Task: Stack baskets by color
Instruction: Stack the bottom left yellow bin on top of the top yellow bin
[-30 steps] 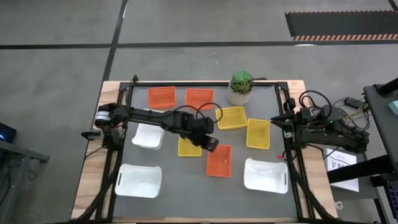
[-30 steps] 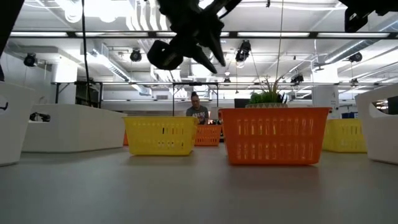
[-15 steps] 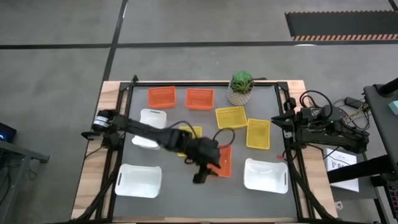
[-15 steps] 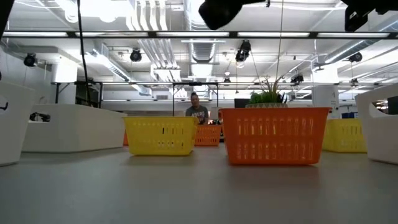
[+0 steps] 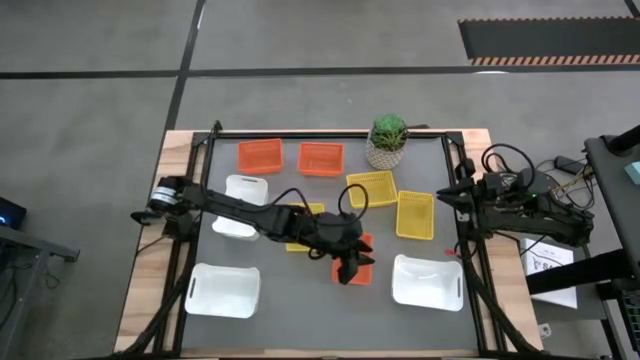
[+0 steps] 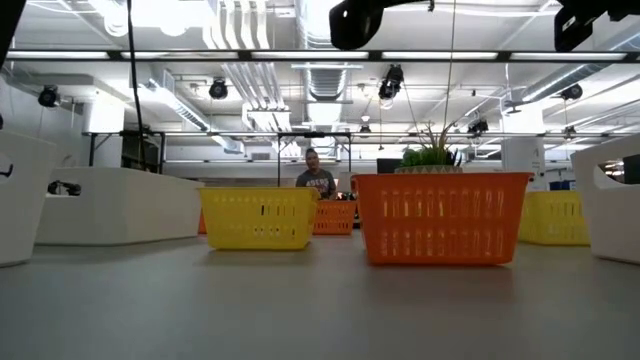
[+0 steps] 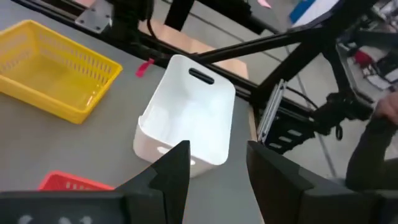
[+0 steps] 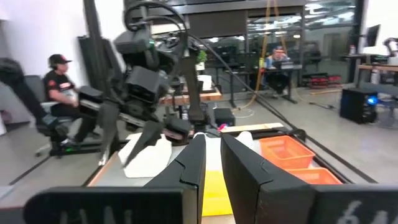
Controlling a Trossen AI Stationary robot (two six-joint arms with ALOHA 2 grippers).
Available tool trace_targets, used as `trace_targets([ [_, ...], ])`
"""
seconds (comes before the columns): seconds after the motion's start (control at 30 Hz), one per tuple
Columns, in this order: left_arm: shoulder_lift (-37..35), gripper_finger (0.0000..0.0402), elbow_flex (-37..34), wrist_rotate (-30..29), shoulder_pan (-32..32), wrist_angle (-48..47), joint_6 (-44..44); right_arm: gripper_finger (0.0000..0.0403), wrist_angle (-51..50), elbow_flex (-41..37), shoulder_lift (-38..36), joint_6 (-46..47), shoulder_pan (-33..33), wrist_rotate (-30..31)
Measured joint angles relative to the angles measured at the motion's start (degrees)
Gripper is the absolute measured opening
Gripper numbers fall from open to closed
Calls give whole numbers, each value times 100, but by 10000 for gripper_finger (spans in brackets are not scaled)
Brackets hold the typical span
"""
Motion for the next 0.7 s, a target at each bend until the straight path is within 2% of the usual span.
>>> trace_targets([
  [0.13, 0, 141, 3, -12, -74, 26, 436, 43, 206, -12, 11, -61, 0, -139],
  [0.27, 0, 141, 3, -27, -138, 6, 1148, 43, 913, -165, 218, -167, 0, -239],
  [0.53, -17, 141, 3, -27, -148, -16, 1658, 43, 3404, -696, 1385, -227, 1, -1246],
  [0.7, -209, 141, -37, -27, -169, -525, 1622, 43, 4119, -778, 2037, -116, 2, -1345],
])
